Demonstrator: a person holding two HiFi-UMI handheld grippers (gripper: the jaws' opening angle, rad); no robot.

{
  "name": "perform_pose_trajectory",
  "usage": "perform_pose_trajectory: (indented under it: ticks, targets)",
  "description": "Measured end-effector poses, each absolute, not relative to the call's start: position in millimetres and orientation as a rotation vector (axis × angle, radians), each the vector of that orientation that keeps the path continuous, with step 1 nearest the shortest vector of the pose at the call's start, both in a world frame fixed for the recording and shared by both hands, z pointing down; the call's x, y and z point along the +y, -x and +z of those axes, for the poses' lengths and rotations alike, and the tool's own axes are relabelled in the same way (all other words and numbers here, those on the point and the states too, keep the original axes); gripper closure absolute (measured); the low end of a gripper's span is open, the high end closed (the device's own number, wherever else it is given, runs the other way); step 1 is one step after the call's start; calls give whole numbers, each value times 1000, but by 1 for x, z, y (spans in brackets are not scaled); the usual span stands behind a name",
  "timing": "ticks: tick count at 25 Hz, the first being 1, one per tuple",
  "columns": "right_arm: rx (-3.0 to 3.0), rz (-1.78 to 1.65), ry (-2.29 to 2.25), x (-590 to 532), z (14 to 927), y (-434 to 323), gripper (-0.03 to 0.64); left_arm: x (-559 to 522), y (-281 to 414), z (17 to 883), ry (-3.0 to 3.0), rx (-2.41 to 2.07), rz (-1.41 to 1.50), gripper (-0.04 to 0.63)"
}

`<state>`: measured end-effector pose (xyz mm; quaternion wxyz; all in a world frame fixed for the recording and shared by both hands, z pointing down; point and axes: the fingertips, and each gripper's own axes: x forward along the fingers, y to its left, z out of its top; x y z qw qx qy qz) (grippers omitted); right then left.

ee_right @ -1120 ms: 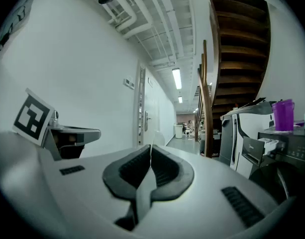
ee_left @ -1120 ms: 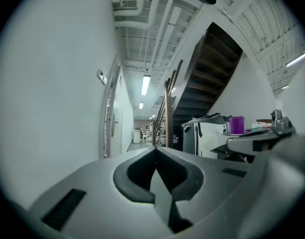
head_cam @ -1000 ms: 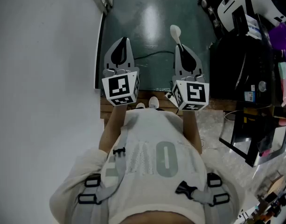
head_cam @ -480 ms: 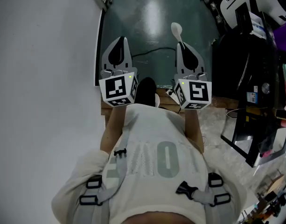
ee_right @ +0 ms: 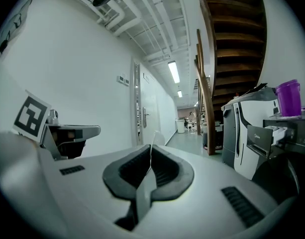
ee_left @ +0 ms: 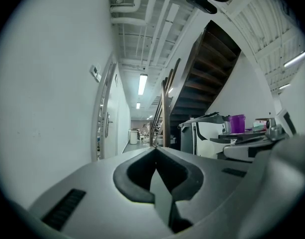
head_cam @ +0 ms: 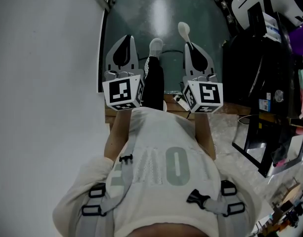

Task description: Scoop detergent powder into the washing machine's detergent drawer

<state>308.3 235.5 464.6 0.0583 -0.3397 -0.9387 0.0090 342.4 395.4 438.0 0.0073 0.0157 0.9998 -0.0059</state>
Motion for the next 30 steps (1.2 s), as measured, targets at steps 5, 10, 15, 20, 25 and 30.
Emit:
perform_pose_trajectory:
  ticks: [5,10,15,20,25,30]
  targets:
    - [-2840,24,1008,238,468,-269,606,398,-302,439,-14,3127,-11,575]
    - [-2803,37,1001,251,486,-219,606,414,-250,452,-29,3155,-9,575]
    - [-2766,91,995,274,492,-153,606,435,-190,456,-39,3194,-54,575]
    - [-2763,91,1013,304,483,-78,606,465,-113,452,-73,3206,-44,575]
    - [-2766,45,1015,330,473,12,606,488,-20,446,-64,3202,-13,575]
    - [-2782,-27,1046,363,439,115,607,514,87,416,-28,3145,14,575]
